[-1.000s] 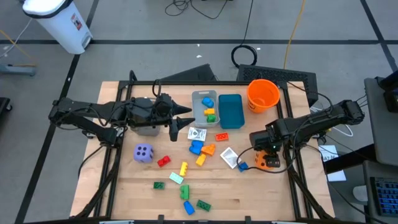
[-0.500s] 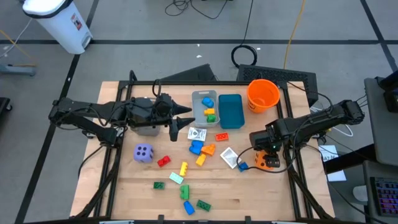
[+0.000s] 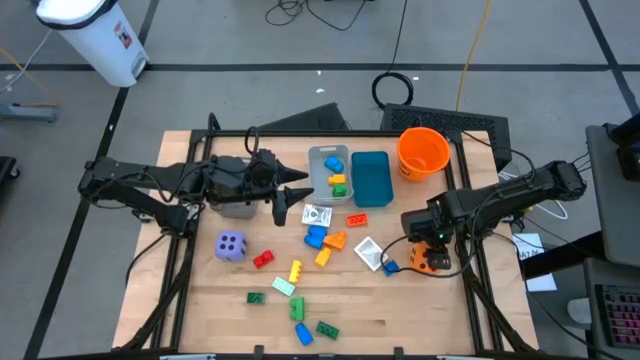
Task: Pick & Place Toys
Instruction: Put the orange dice into the blue bin
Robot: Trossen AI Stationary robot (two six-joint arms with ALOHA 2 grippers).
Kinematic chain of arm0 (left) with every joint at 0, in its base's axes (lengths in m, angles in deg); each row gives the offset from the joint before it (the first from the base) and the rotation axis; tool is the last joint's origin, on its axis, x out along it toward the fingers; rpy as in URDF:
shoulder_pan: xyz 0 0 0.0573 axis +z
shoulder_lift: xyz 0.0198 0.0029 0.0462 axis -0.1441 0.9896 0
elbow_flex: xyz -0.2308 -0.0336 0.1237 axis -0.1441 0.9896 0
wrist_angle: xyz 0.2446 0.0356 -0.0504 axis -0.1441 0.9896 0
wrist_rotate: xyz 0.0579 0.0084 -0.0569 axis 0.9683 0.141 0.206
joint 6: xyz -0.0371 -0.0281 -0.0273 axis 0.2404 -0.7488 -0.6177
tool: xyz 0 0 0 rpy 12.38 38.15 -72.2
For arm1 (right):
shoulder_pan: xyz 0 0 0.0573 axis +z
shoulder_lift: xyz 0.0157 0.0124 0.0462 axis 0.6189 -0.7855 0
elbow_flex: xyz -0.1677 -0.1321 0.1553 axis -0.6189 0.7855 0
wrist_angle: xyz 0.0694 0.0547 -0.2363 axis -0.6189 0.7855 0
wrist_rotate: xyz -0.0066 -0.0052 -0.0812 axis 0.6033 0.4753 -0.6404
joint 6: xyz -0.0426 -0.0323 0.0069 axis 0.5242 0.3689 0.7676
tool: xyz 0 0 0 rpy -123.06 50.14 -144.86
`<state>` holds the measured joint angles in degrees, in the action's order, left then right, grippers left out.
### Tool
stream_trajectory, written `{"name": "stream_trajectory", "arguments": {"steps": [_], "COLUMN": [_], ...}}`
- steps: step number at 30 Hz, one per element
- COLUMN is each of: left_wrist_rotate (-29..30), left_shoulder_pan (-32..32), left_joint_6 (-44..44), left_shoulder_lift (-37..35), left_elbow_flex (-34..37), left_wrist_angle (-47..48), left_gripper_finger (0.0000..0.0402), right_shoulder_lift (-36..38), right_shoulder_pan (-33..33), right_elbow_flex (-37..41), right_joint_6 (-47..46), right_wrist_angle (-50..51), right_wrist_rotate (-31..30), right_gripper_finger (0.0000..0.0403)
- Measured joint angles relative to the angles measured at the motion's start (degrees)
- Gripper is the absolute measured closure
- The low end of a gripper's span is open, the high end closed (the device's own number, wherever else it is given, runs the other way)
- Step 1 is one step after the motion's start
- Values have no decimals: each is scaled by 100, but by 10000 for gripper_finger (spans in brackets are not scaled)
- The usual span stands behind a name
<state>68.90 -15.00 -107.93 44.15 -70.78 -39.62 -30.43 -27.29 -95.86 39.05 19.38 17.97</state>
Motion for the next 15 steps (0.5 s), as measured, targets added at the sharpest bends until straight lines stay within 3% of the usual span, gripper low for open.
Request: {"name": "stream_trajectory", "arguments": {"steps": [6, 15], "left_wrist_rotate": [0, 2], "left_shoulder_pan": [0, 0], "left_joint_6": [0, 26], "left_shoulder_lift": [0, 0], "left_elbow_flex": [0, 0], "left_wrist_angle": [0, 0], "left_gripper_finger": [174, 174], "right_shoulder_lift": [0, 2], "right_shoulder_pan": [-341, -818], "right_elbow_flex": [-57, -575], "right_joint_6": [41, 361], "right_wrist_angle": [21, 17], "right_wrist_rotate": [288, 257], "right_gripper_finger": [250, 251]}}
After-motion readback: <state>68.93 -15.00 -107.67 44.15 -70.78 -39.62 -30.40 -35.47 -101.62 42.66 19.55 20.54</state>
